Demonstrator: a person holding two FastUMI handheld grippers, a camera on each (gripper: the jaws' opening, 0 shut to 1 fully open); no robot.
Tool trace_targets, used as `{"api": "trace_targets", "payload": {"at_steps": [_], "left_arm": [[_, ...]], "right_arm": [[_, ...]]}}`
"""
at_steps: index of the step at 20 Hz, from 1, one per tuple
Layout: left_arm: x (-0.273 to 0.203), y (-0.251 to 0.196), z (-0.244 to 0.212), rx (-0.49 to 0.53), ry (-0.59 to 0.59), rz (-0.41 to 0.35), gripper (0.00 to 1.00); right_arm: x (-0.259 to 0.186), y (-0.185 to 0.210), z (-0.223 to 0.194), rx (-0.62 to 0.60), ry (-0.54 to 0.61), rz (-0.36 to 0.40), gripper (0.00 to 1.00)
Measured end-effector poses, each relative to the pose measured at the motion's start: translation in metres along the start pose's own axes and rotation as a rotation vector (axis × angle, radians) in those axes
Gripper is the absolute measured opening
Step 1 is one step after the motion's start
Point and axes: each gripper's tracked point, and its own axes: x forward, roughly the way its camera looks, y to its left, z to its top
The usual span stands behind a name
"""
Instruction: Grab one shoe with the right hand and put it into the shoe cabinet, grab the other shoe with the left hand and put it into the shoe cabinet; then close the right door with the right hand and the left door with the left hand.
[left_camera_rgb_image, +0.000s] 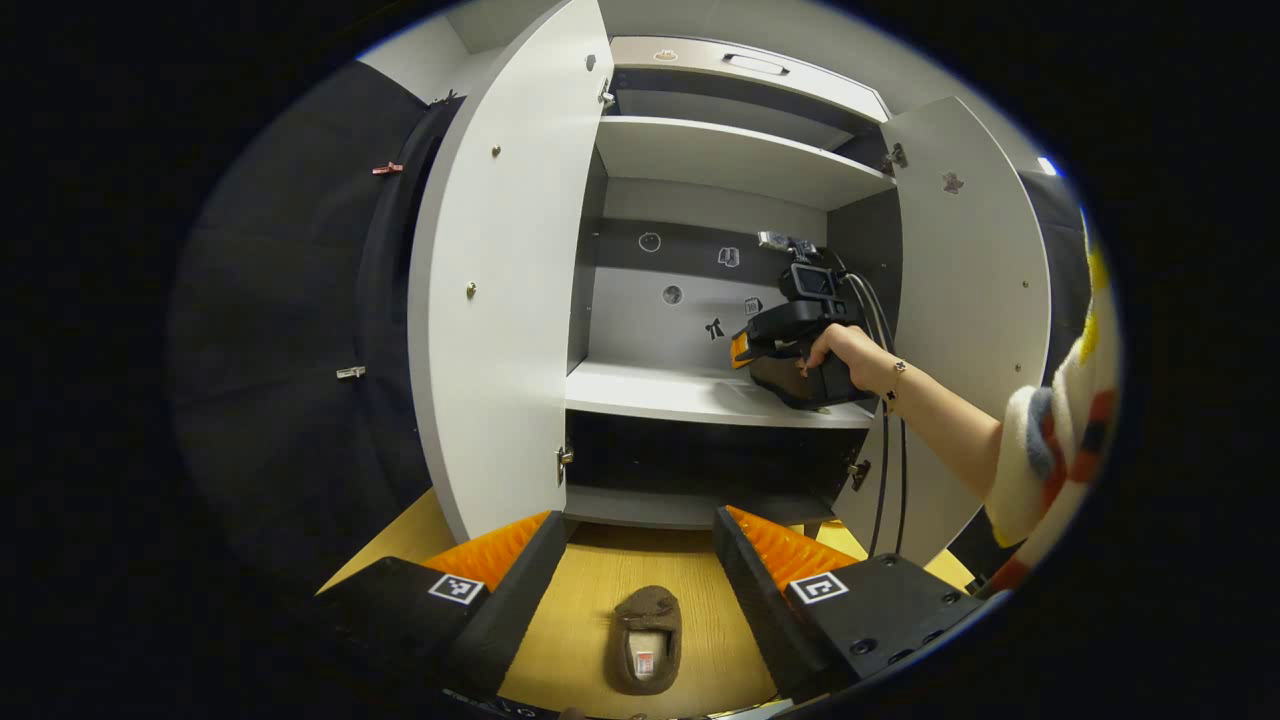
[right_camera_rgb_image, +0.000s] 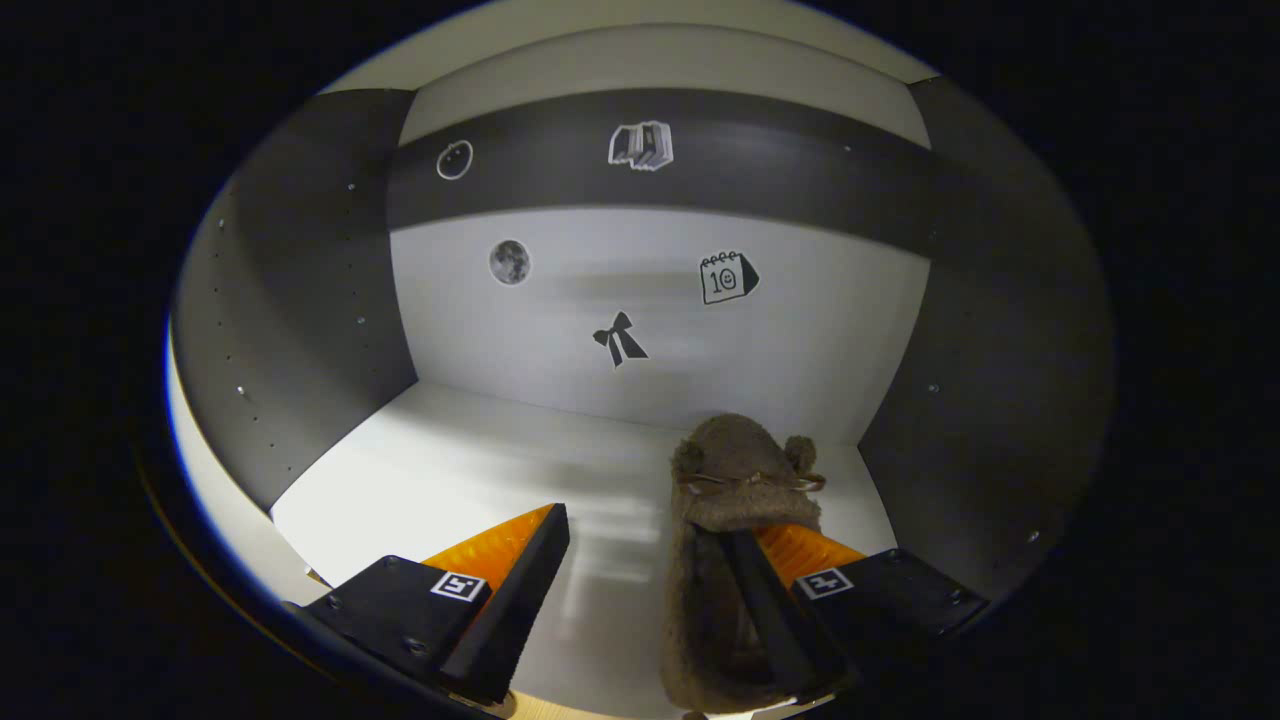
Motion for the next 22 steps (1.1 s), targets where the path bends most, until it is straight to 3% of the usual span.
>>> {"api": "trace_targets", "payload": {"at_steps": [3,6,9,15,22], "left_arm": [[-0.003,-0.007,-0.004,-0.015,0.004,-0.050,0.95],[-0.008,-0.013,-0.016,-0.030,0.037,-0.101,0.95],[-0.013,-0.019,-0.027,-0.050,0.062,-0.147,0.95],[-0.020,-0.016,-0.060,0.011,0.140,-0.218,0.95],[-0.008,-0.020,-0.094,-0.045,0.184,-0.237,0.95]], "right_arm": [[-0.041,0.001,0.016,0.022,-0.082,0.026,0.98],[-0.108,0.008,0.048,0.032,-0.248,0.059,0.99],[-0.175,0.018,0.043,0.033,-0.372,0.085,0.98],[-0.244,0.036,-0.051,-0.022,-0.457,0.065,0.98],[-0.259,0.047,-0.180,-0.008,-0.348,0.046,0.98]]}}
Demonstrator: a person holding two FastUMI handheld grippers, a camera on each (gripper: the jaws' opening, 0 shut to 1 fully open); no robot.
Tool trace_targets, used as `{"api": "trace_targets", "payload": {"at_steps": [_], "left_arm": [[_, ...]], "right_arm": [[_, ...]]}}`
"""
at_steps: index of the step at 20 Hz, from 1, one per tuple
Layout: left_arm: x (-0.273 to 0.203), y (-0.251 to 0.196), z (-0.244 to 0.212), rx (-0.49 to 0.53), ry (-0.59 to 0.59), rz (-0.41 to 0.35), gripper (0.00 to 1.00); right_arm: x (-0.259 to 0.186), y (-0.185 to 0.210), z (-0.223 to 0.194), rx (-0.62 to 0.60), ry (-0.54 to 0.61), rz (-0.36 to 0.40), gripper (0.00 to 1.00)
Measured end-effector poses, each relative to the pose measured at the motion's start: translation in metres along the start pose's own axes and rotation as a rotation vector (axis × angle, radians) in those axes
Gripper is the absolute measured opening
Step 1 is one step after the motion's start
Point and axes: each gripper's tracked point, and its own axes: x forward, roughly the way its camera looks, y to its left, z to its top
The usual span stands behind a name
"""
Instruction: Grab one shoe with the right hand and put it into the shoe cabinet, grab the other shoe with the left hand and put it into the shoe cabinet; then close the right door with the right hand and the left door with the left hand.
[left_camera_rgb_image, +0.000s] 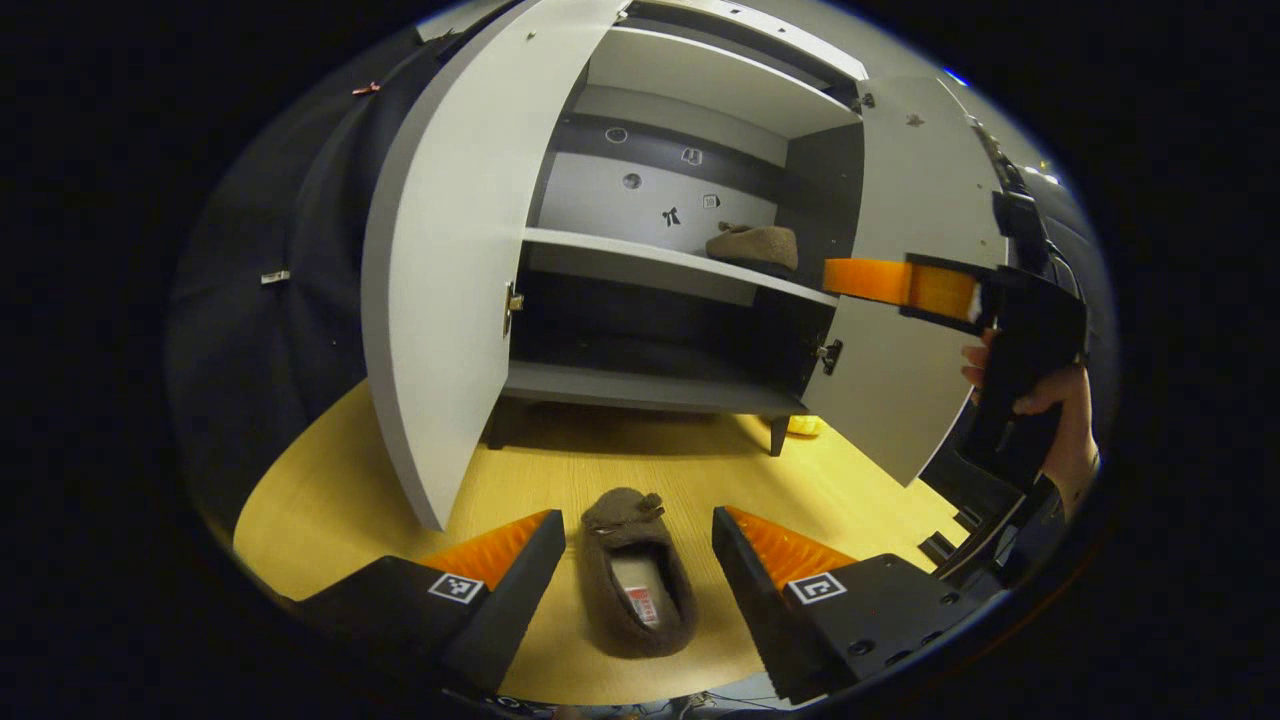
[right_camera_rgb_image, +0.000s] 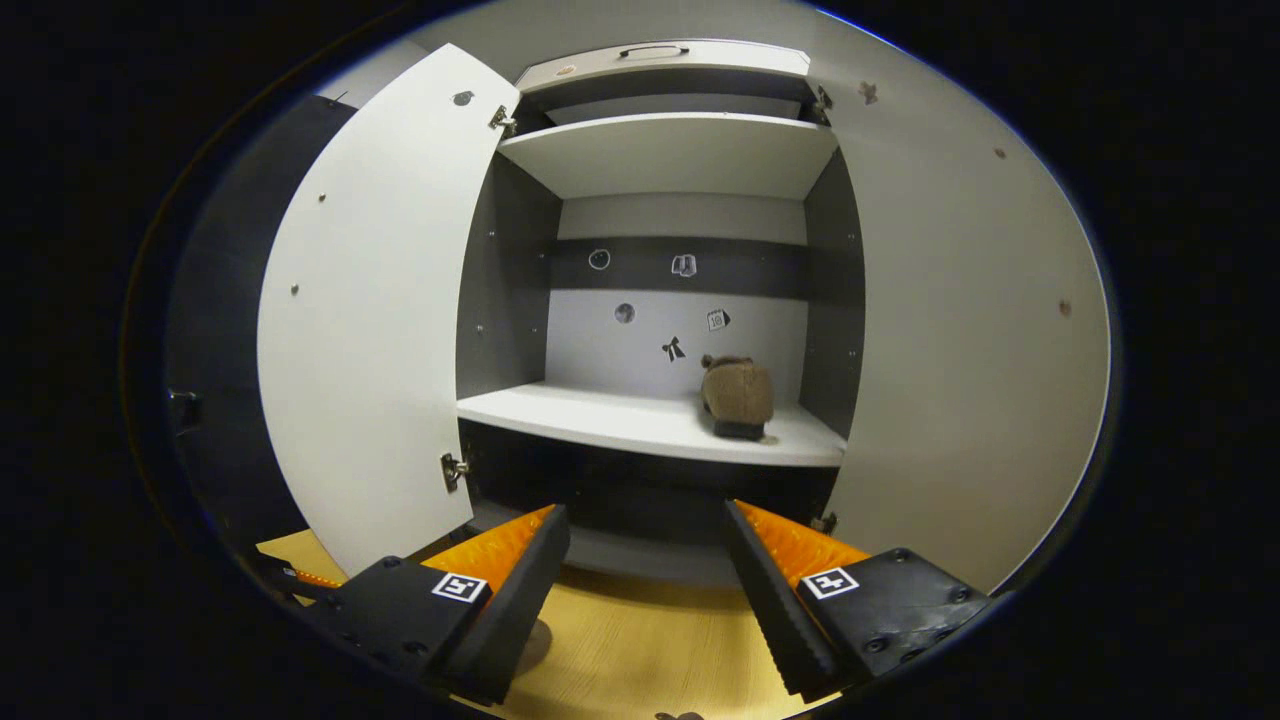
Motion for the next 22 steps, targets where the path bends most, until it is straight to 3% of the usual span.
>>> {"api": "trace_targets", "payload": {"at_steps": [2,5,10,17,19,22], "left_arm": [[0.005,0.005,-0.009,0.004,0.022,0.014,0.94],[0.010,0.008,-0.024,0.010,0.061,0.018,0.83],[0.016,0.012,-0.042,0.010,0.124,0.032,0.81],[0.037,0.015,-0.047,0.005,0.120,0.031,0.67],[0.040,0.022,-0.051,0.014,0.136,0.056,0.53],[0.045,0.024,-0.050,0.017,0.137,0.049,0.44]], "right_arm": [[-0.007,-0.006,-0.022,-0.002,0.026,-0.019,0.98],[-0.006,-0.017,-0.041,-0.013,0.049,-0.035,0.98],[0.002,-0.031,-0.059,0.011,0.076,-0.051,0.99],[0.012,-0.028,-0.072,0.034,0.105,-0.014,0.99],[0.013,-0.028,-0.078,0.041,0.123,-0.004,0.99],[0.015,-0.031,-0.087,0.031,0.150,-0.002,0.98]]}}
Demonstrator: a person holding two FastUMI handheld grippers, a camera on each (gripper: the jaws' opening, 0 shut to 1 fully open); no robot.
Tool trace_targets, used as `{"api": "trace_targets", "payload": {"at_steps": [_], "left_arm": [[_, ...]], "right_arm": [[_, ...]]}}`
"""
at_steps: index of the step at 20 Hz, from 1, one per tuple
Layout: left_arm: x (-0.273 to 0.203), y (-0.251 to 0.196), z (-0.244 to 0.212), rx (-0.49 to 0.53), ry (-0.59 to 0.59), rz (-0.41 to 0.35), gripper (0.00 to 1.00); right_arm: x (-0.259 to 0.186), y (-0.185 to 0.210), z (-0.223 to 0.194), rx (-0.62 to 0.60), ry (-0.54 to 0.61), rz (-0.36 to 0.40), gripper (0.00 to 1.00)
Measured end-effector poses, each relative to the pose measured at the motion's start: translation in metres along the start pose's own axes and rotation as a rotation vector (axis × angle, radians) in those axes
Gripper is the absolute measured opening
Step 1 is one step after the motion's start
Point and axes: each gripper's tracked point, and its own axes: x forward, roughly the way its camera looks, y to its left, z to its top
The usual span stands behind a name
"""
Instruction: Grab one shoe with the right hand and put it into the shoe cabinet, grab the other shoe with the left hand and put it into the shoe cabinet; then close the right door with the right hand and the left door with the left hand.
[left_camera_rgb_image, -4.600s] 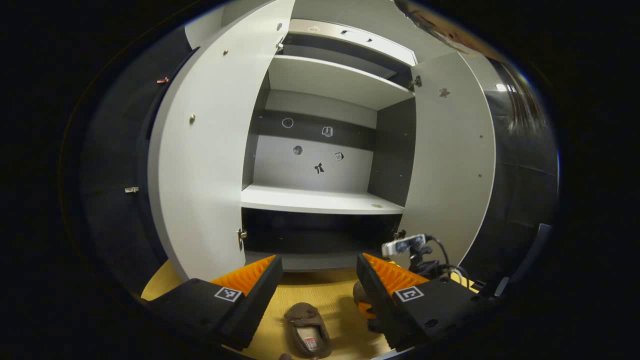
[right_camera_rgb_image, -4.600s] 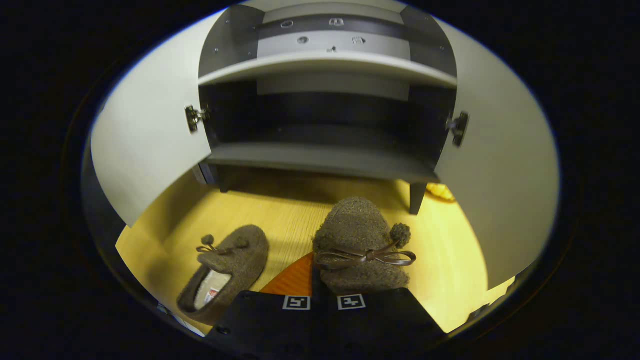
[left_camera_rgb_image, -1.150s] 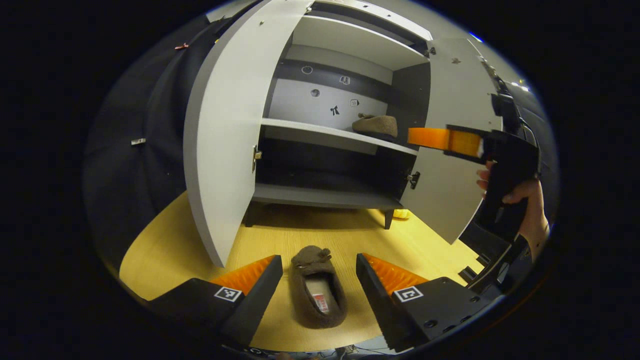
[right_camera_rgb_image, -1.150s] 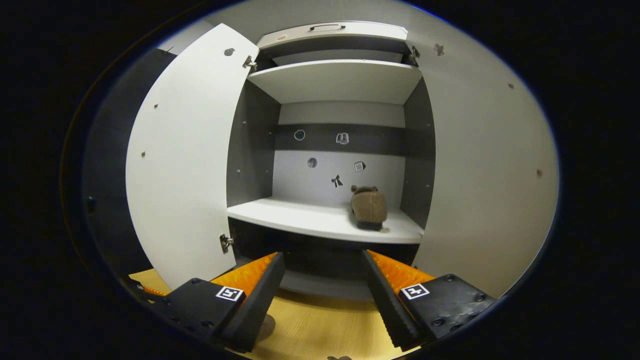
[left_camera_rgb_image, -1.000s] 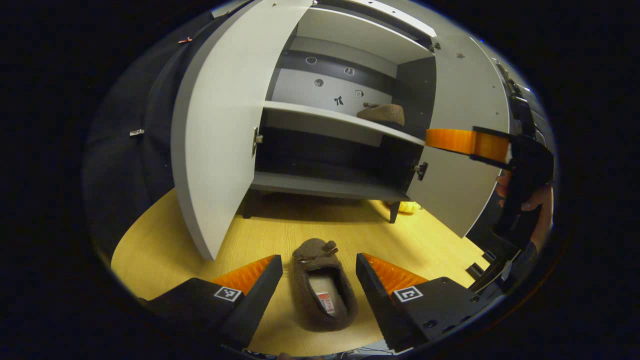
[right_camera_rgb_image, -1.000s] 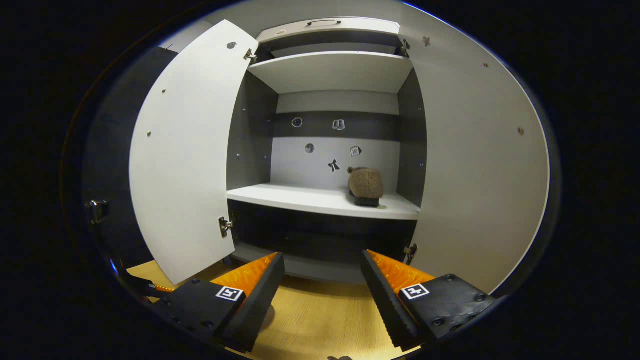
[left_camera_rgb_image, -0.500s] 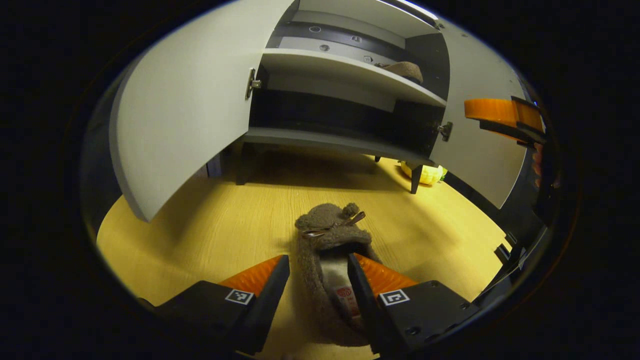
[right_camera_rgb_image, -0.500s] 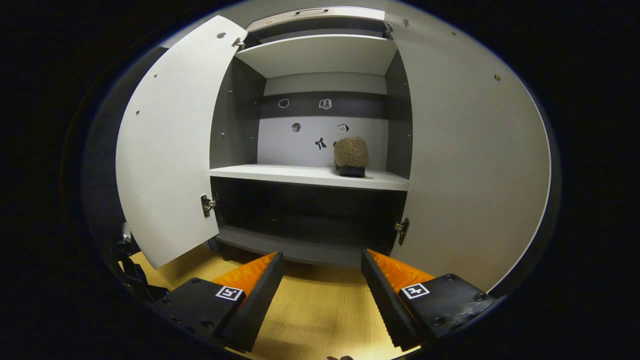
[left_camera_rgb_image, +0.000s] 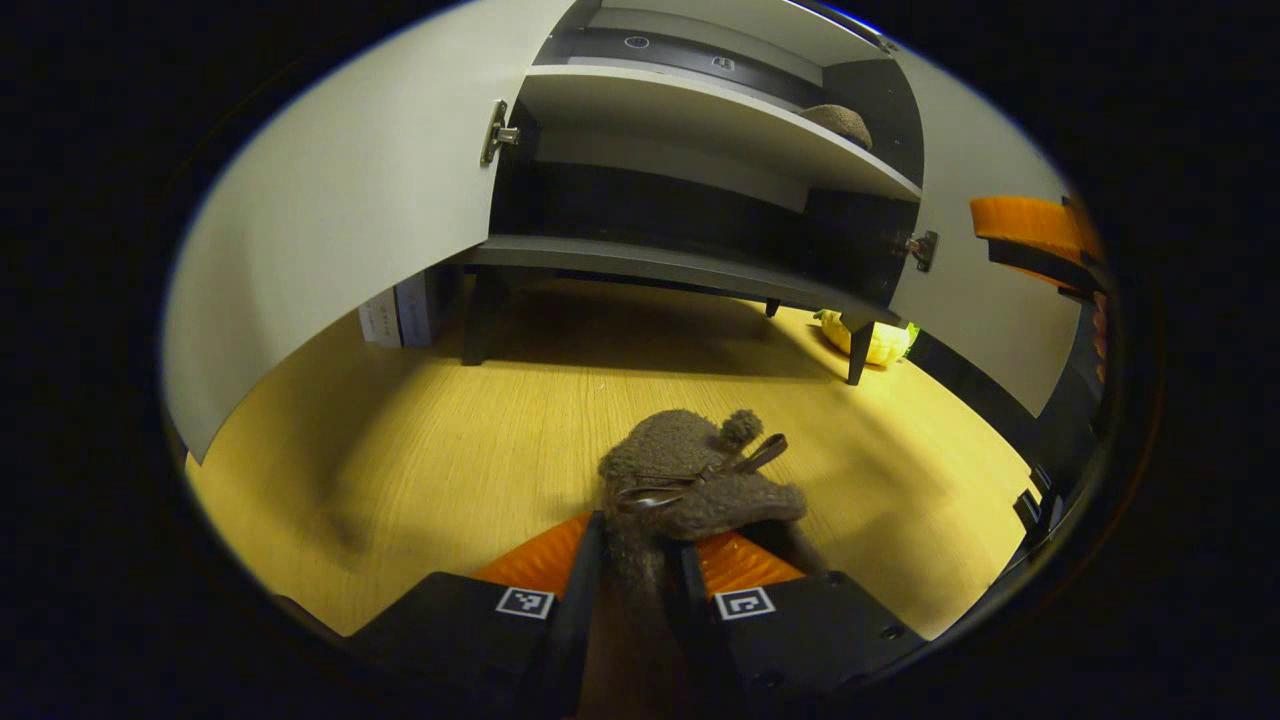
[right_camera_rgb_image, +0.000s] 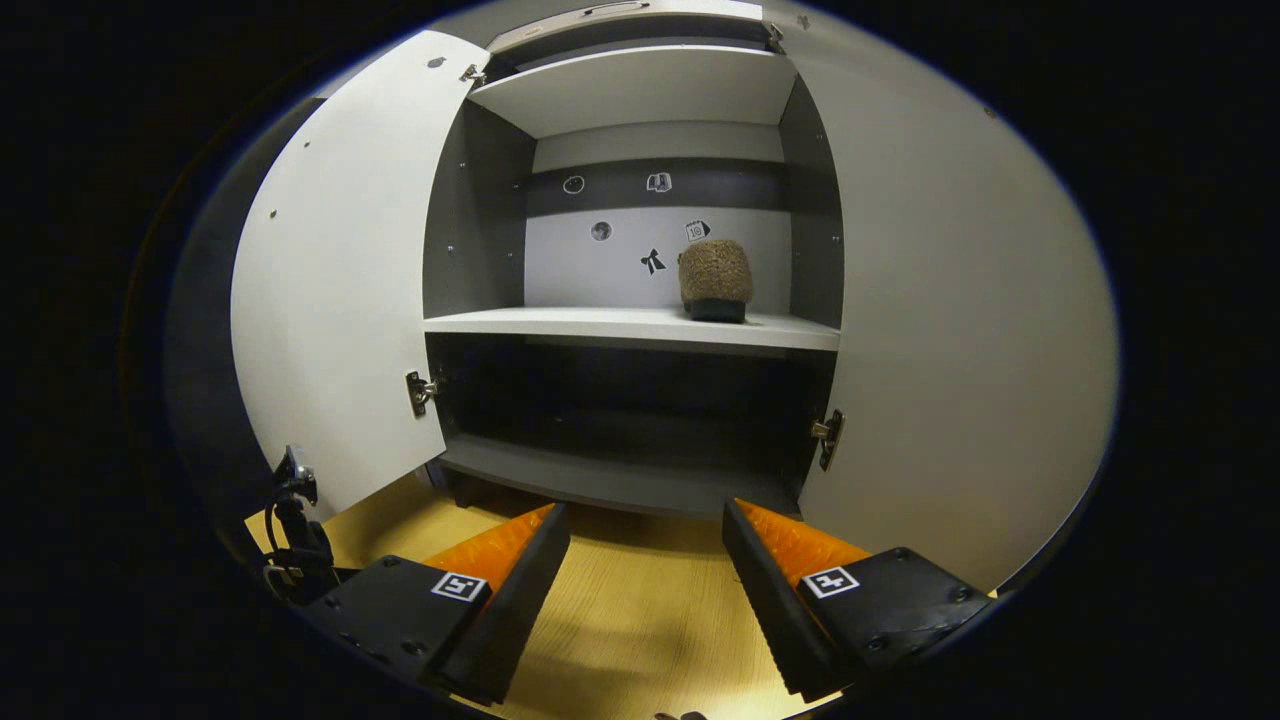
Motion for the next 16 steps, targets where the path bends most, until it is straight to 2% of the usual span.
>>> {"api": "trace_targets", "payload": {"at_steps": [1,2,3,5,6,11,16], "left_arm": [[0.002,0.002,0.001,0.003,-0.003,0.003,0.44],[0.004,0.004,0.001,0.005,-0.004,0.010,0.39],[0.004,0.008,0.001,0.012,0.000,0.022,0.29],[0.003,0.009,0.001,0.043,0.006,0.017,0.14],[0.003,0.008,0.001,0.055,0.010,0.007,0.11],[-0.013,0.001,0.013,0.097,0.013,0.018,0.08],[-0.071,-0.023,0.066,0.033,-0.039,0.046,0.08]], "right_arm": [[0.001,-0.002,-0.004,-0.003,0.009,-0.001,0.98],[0.003,-0.003,-0.006,0.001,0.019,-0.002,0.98],[0.004,-0.003,-0.008,0.013,0.026,0.000,0.98],[0.008,0.000,-0.008,0.031,0.032,0.005,0.99],[0.010,0.001,-0.008,0.031,0.033,0.006,0.99],[0.013,0.005,-0.007,0.020,0.045,0.023,0.99],[0.015,-0.002,0.010,0.002,0.052,0.026,0.99]]}}
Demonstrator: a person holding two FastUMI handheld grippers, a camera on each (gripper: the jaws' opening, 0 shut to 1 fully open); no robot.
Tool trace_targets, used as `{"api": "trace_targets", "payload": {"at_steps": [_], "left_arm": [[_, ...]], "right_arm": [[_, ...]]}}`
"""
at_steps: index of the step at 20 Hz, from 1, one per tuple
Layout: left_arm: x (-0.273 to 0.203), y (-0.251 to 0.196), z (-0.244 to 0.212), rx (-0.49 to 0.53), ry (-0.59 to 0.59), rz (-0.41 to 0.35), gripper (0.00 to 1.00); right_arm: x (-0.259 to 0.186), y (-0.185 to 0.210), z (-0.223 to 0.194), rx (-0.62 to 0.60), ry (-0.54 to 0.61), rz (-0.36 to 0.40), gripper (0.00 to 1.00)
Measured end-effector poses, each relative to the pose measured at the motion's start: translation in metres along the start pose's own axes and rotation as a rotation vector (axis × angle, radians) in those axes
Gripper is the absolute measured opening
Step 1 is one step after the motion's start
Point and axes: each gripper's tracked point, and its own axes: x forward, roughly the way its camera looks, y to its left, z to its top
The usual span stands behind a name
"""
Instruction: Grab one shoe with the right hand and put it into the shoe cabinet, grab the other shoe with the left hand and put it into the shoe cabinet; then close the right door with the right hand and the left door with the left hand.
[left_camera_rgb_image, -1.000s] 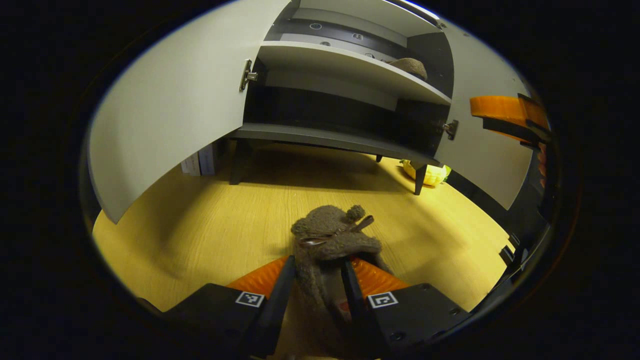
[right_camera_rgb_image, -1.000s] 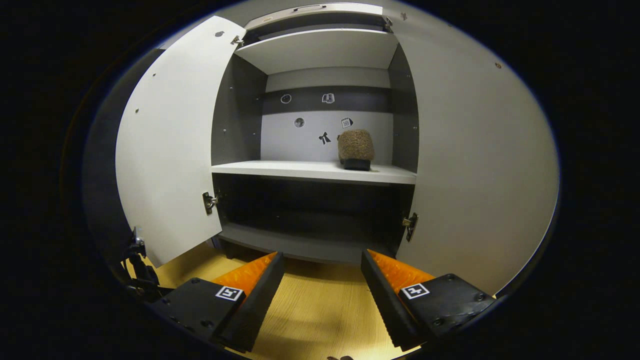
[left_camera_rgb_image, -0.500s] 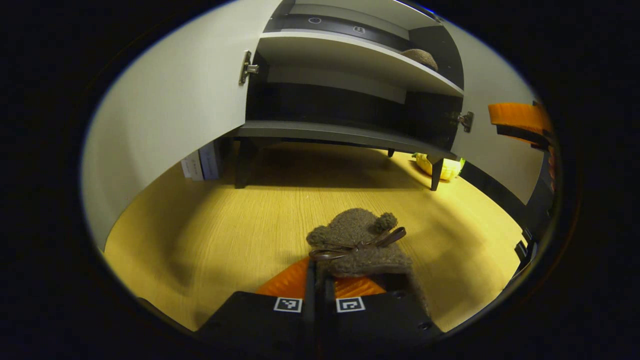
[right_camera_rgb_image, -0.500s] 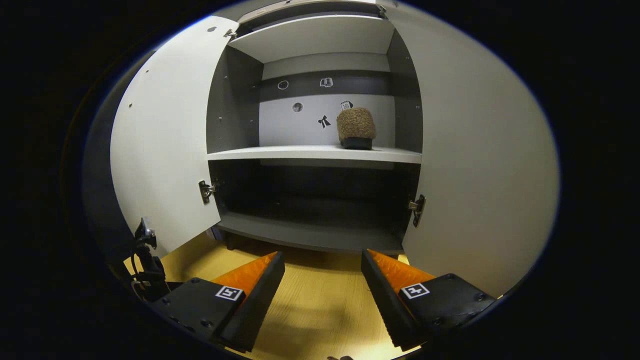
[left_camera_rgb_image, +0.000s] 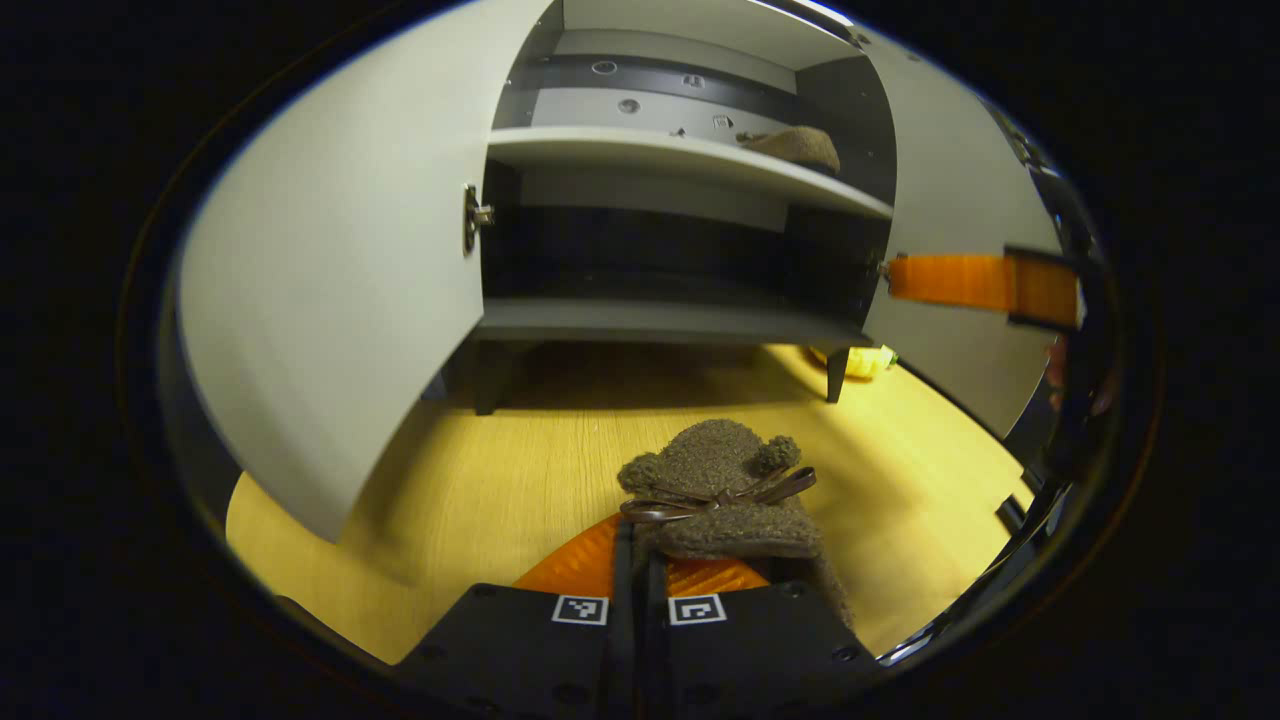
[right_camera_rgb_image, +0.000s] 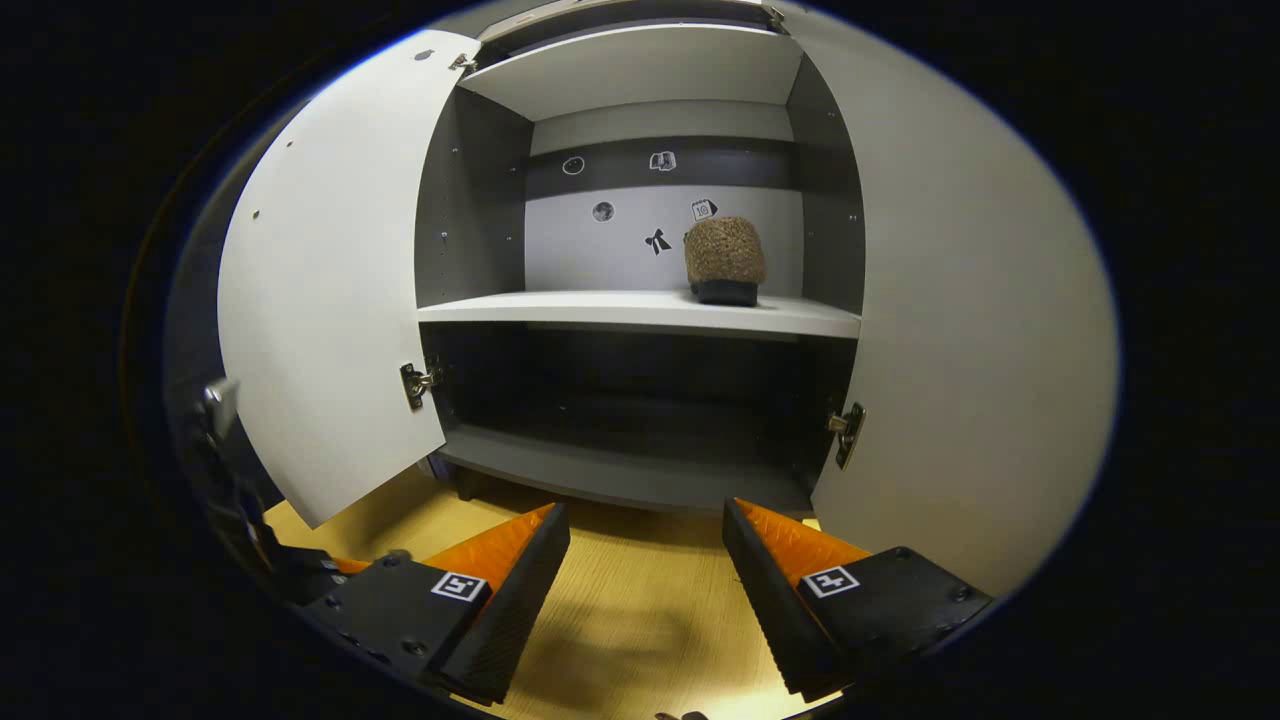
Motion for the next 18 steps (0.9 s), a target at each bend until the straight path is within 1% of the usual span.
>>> {"api": "trace_targets", "payload": {"at_steps": [2,3,4,7,9,12,15,18], "left_arm": [[-0.022,-0.006,0.036,-0.029,-0.038,0.014,0.08],[-0.033,-0.009,0.057,-0.034,-0.060,0.023,0.10],[-0.045,-0.010,0.077,-0.031,-0.084,0.037,0.08],[-0.068,-0.009,0.140,0.029,-0.139,0.091,0.08],[-0.079,-0.013,0.183,0.067,-0.190,0.107,0.08],[-0.079,-0.021,0.247,0.066,-0.277,0.089,0.07],[-0.067,-0.019,0.300,0.040,-0.321,0.062,0.08],[-0.050,-0.009,0.356,0.047,-0.365,0.060,0.08]], "right_arm": [[0.000,-0.005,0.013,-0.008,-0.005,-0.001,0.99],[0.001,-0.007,0.022,-0.006,-0.011,0.002,0.98],[0.001,-0.008,0.031,-0.002,-0.023,0.009,0.99],[0.003,-0.010,0.057,-0.007,-0.060,0.030,0.99],[0.006,-0.008,0.067,0.001,-0.072,0.051,0.99],[0.010,0.000,0.073,0.000,-0.076,0.097,0.98],[0.010,0.006,0.076,-0.029,-0.083,0.136,0.99],[0.011,0.010,0.077,-0.013,-0.077,0.167,0.99]]}}
